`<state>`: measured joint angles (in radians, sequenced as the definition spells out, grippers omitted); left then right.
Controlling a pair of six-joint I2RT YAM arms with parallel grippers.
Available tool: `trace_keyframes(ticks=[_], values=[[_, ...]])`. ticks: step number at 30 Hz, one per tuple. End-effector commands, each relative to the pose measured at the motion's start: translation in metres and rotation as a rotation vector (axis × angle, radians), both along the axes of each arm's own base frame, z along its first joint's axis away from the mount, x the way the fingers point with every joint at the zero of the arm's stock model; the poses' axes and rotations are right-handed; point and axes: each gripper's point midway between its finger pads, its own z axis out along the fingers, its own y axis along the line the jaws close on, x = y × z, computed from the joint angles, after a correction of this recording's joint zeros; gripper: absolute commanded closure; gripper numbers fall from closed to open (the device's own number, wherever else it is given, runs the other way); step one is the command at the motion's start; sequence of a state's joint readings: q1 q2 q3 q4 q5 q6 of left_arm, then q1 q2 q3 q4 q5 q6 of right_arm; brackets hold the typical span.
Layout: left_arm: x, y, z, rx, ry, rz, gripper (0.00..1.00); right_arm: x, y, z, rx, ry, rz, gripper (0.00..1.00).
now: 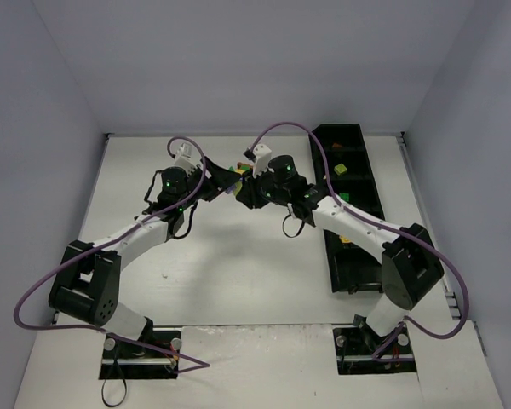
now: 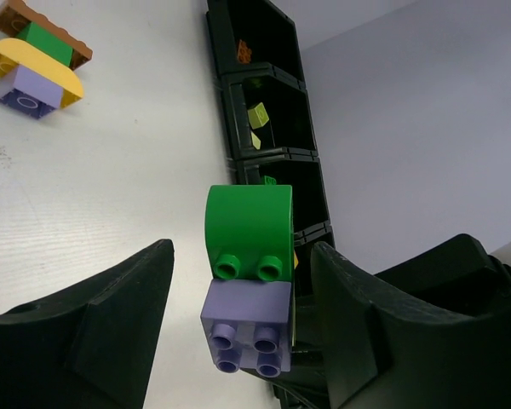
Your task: Sort the legos into containers by color
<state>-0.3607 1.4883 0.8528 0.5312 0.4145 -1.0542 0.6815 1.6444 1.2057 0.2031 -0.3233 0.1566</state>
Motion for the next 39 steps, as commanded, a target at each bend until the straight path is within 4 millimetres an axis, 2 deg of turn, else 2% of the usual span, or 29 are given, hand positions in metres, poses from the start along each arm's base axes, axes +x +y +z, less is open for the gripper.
trace_keyframes(ticks=[1,5,9,11,16,17,19,20,31,38,39], values=[[0.007,0.002,0.055,-0.058,-0.166,0.026,0.41,0.003,0.004,0.053,0.104,-0.119,0.006,1.00],[0.009,0.003,0.055,-0.064,-0.172,0.036,0.42,0.004,0.004,0.053,0.102,-0.119,0.003,1.00],[0.009,0.003,0.055,-0.069,-0.179,0.042,0.54,0.004,0.004,0.051,0.102,-0.114,0.002,1.00],[0.009,0.004,0.056,-0.070,-0.182,0.044,0.63,0.004,0.004,0.051,0.101,-0.115,0.003,1.00],[0.008,0.000,0.054,-0.068,-0.176,0.027,0.75,0.006,0.004,0.051,0.100,-0.113,-0.008,1.00],[0.008,0.000,0.051,-0.065,-0.168,0.022,0.83,0.007,0.003,0.050,0.098,-0.112,-0.019,1.00],[0.007,0.000,0.049,-0.065,-0.162,0.018,0.91,0.012,0.000,0.047,0.088,-0.108,-0.047,1.00],[0.005,-0.001,0.049,-0.064,-0.161,0.012,0.99,0.014,-0.002,0.046,0.083,-0.108,-0.061,1.00],[-0.015,0.004,0.026,-0.002,-0.092,-0.017,1.00,0.045,-0.043,0.021,0.022,-0.041,-0.288,1.00],[-0.018,0.007,0.024,-0.001,-0.083,-0.015,1.00,0.057,-0.063,0.011,-0.015,-0.026,-0.374,1.00],[-0.019,0.007,0.025,0.003,-0.085,-0.017,1.00,0.062,-0.073,0.008,-0.030,-0.017,-0.407,1.00]])
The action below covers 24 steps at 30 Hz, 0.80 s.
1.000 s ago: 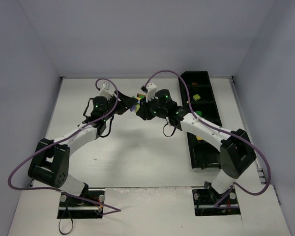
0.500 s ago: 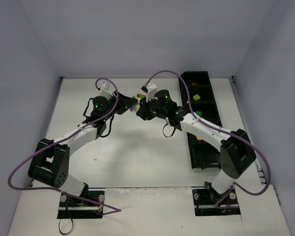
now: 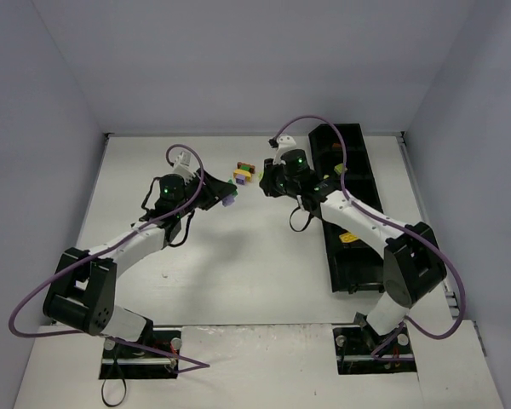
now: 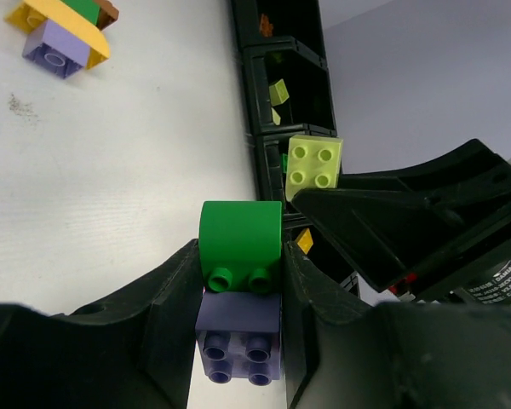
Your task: Sort the legos into containers by color
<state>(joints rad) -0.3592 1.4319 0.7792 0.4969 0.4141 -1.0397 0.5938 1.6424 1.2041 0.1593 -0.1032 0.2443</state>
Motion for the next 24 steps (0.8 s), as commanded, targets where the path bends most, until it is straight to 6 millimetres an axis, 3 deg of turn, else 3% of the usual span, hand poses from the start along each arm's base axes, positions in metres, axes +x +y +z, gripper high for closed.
trace_keyframes(ticks=[1,6,9,13,18,20,24], values=[[-0.001,-0.001,0.040,-0.011,-0.118,-0.019,1.00,0.021,-0.022,0.019,0.007,-0.050,-0.129,1.00],[-0.004,0.004,0.033,0.063,-0.088,-0.023,1.00,0.058,-0.100,0.021,-0.038,-0.054,-0.409,1.00],[-0.009,0.007,0.032,0.090,-0.084,-0.028,1.00,0.084,-0.166,0.018,-0.069,-0.033,-0.613,1.00],[-0.015,0.010,0.032,0.129,-0.088,-0.038,1.00,0.107,-0.212,0.004,-0.089,-0.003,-0.750,1.00],[-0.021,0.011,0.033,0.167,-0.090,-0.064,1.00,0.135,-0.242,-0.006,-0.093,0.005,-0.823,1.00],[-0.024,0.011,0.036,0.174,-0.104,-0.076,1.00,0.143,-0.251,-0.022,-0.109,0.031,-0.846,1.00],[-0.030,0.012,0.039,0.194,-0.114,-0.097,1.00,0.162,-0.252,-0.036,-0.120,0.044,-0.835,0.96]])
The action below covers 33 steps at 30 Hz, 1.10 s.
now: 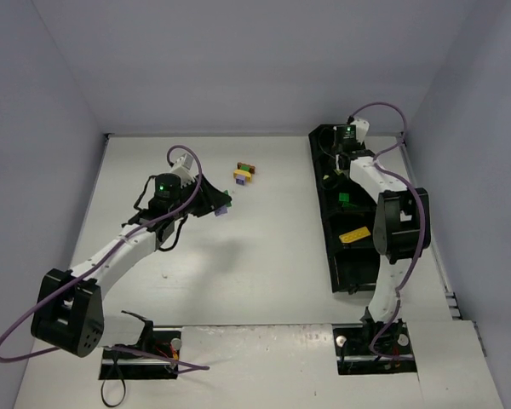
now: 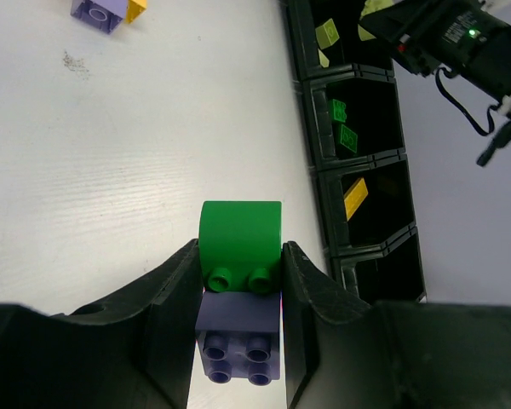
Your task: Sort the legos into containers by color
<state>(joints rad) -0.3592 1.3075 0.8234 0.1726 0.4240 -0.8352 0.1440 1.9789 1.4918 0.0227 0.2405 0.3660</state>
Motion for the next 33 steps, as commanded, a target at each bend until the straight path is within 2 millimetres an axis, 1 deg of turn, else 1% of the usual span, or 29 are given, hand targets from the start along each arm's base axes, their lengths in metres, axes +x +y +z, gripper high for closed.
trace_keyframes(ticks=[1,3,4,5,8,9,11,12,13,14,15,16,17,18,19,20,21,22,23,24,25,26,28,29,33], values=[[0.000,-0.003,0.044,-0.003,-0.133,-0.046,1.00,0.023,-0.005,0.018,-0.006,-0.066,-0.029,0.94],[-0.001,-0.003,0.044,0.006,-0.136,-0.053,1.00,0.026,-0.006,0.012,-0.011,-0.058,-0.036,0.82],[-0.002,-0.003,0.045,0.008,-0.138,-0.057,1.00,0.027,-0.006,0.008,-0.015,-0.052,-0.037,0.74],[-0.003,-0.003,0.045,0.009,-0.139,-0.059,1.00,0.028,-0.006,0.007,-0.019,-0.052,-0.037,0.56],[-0.005,-0.004,0.045,0.015,-0.148,-0.077,1.00,0.029,-0.003,0.015,-0.015,-0.062,-0.015,0.39],[-0.005,-0.004,0.045,0.019,-0.152,-0.084,1.00,0.028,-0.001,0.026,-0.017,-0.081,-0.003,0.37],[-0.004,-0.006,0.044,0.020,-0.157,-0.093,1.00,0.025,0.004,0.040,-0.016,-0.101,0.025,0.35],[-0.003,-0.006,0.044,0.023,-0.163,-0.098,1.00,0.022,0.011,0.062,-0.011,-0.140,0.047,0.36],[-0.002,-0.007,0.046,0.024,-0.170,-0.102,1.00,0.017,0.018,0.067,-0.005,-0.143,0.083,0.37],[-0.001,-0.008,0.044,0.028,-0.170,-0.110,1.00,0.014,0.028,0.077,0.011,-0.160,0.120,0.38],[0.000,-0.009,0.046,0.034,-0.186,-0.124,1.00,0.006,0.043,0.100,0.031,-0.200,0.168,0.40],[0.001,-0.011,0.049,0.036,-0.199,-0.132,1.00,-0.002,0.061,0.104,0.065,-0.202,0.247,0.45],[0.003,-0.011,0.047,0.051,-0.210,-0.142,1.00,-0.011,0.074,0.126,0.089,-0.244,0.302,0.47],[0.003,-0.013,0.052,0.052,-0.231,-0.156,1.00,-0.024,0.104,0.130,0.141,-0.247,0.420,0.53],[0.004,-0.013,0.054,0.059,-0.247,-0.164,1.00,-0.028,0.112,0.142,0.145,-0.272,0.438,0.56],[0.005,-0.013,0.055,0.080,-0.271,-0.178,1.00,-0.044,0.134,0.153,0.201,-0.283,0.546,0.57],[0.005,-0.014,0.060,0.085,-0.299,-0.194,1.00,-0.057,0.156,0.159,0.235,-0.286,0.623,0.58],[0.006,-0.015,0.062,0.097,-0.317,-0.204,1.00,-0.066,0.169,0.164,0.261,-0.288,0.675,0.59],[0.006,-0.016,0.062,0.115,-0.341,-0.220,1.00,-0.082,0.186,0.171,0.306,-0.287,0.747,0.58],[0.007,-0.016,0.065,0.121,-0.362,-0.232,1.00,-0.091,0.196,0.173,0.328,-0.284,0.788,0.58],[0.005,-0.020,0.072,0.121,-0.389,-0.261,1.00,-0.103,0.213,0.175,0.356,-0.276,0.841,0.57],[0.005,-0.022,0.073,0.142,-0.422,-0.284,0.97,-0.116,0.226,0.177,0.413,-0.258,0.890,0.56],[0.002,-0.027,0.079,0.157,-0.466,-0.321,0.97,-0.130,0.241,0.179,0.468,-0.237,0.939,0.54],[0.003,-0.028,0.081,0.182,-0.497,-0.335,0.97,-0.141,0.255,0.181,0.498,-0.224,0.981,0.54],[-0.001,-0.038,0.088,0.227,-0.576,-0.379,0.96,-0.166,0.283,0.188,0.560,-0.197,1.062,0.52]])
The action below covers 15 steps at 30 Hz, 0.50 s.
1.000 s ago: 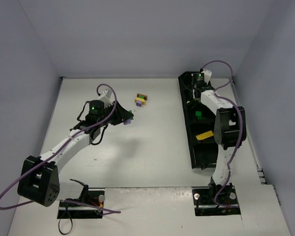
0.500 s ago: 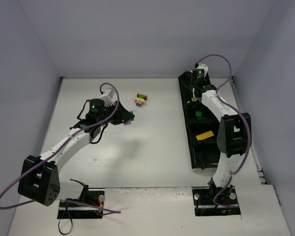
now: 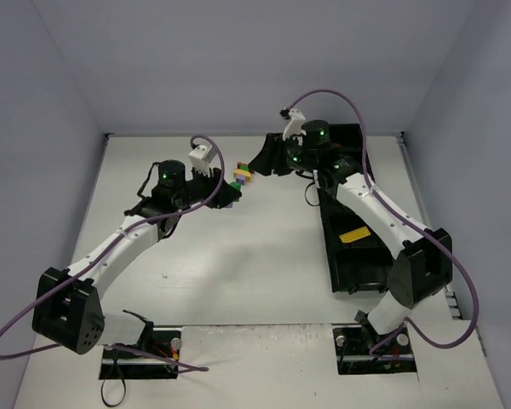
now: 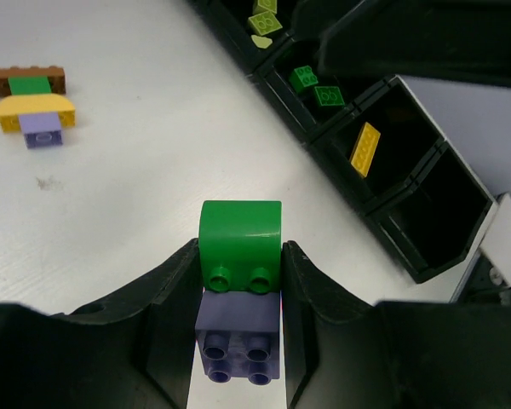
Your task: Sort the legos into containers by color
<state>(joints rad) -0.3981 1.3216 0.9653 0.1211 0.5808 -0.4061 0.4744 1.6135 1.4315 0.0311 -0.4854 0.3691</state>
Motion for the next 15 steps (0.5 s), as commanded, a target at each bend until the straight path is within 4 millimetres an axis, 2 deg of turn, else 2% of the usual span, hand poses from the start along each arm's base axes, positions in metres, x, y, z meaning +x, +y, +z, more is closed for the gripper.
trace_keyframes(ticks=[1,7,12,15], values=[[0.004,-0.014,0.048,0.014,-0.240,-0.084,0.96,-0.028,0.029,0.025,0.100,0.004,0.135,0.51],[0.006,-0.019,0.050,0.097,-0.338,-0.068,0.95,-0.047,0.043,0.031,0.135,0.034,0.209,0.51],[0.013,-0.016,0.057,0.109,-0.381,-0.035,0.95,-0.052,0.043,0.022,0.133,0.070,0.217,0.52],[0.014,-0.015,0.058,0.120,-0.400,-0.025,0.95,-0.051,0.041,0.009,0.111,0.097,0.194,0.53]])
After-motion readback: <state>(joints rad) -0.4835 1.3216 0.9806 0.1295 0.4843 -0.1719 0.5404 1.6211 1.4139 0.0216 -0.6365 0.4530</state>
